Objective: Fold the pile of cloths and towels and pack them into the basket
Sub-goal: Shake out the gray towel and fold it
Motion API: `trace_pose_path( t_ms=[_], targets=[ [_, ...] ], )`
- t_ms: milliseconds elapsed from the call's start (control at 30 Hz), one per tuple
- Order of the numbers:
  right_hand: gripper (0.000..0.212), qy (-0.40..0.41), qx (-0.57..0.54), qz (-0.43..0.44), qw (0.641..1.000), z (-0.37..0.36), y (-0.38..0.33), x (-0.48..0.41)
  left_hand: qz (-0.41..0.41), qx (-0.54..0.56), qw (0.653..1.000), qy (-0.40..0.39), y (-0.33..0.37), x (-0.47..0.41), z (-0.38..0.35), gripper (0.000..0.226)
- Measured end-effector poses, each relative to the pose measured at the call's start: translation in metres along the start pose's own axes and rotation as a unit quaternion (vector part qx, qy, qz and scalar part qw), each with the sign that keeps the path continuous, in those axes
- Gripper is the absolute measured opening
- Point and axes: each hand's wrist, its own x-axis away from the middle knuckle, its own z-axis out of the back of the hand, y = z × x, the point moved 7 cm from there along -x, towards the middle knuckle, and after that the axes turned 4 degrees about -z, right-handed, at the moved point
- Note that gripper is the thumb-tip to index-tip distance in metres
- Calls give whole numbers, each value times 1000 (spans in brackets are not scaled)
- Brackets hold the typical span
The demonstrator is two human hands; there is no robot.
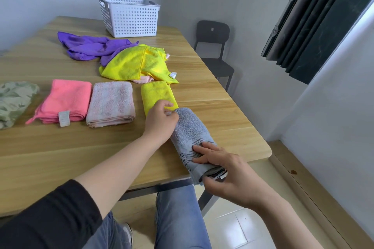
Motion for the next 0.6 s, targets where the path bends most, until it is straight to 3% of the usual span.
trace_pose_path(
  t_ms=[33, 100, 167, 233, 300, 433, 600],
  targets=[
    [37, -2, -42, -11, 999, 0, 3, 1, -88, -84, 992, 24, 15, 4, 5, 34],
    [24, 54, -156, -43, 985, 4, 7, 0, -264, -191, 945, 41, 49, 21, 5, 39],
    [19, 144, -203, -71, 966, 8, 14, 0, -332, -266, 905, -27, 58, 33, -13, 38],
    [3, 185, -152, -55, 969, 7, 15, 2, -278, -345, 888, -123, 38, 37, -33, 45],
    [23, 196, -109, -41, 974, 5, 19, 5, -219, -379, 881, -181, 12, 35, -42, 54],
    [46, 201, -111, -84, 970, 4, 38, 12, -205, -361, 890, -188, -1, 32, -48, 64],
    [50, 177, -55, -61, 981, -3, 37, 12, -181, -429, 860, -209, -1, 32, -51, 64]
  ],
)
